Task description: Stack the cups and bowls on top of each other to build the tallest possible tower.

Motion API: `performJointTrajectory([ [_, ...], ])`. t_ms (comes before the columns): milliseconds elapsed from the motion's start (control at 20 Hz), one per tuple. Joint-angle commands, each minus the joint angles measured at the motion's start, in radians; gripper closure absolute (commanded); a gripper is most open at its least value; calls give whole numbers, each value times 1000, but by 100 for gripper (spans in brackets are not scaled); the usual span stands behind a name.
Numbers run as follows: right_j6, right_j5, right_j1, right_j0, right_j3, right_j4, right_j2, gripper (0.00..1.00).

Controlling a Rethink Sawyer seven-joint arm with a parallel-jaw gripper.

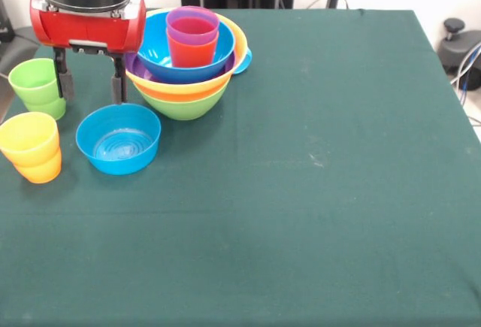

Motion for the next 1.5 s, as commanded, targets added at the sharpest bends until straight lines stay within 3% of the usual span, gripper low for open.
performJointTrajectory([
  [50,-55,41,-1,2,65,5,33,0],
  [1500,-103,66,-16,-17,78,41,51,0],
])
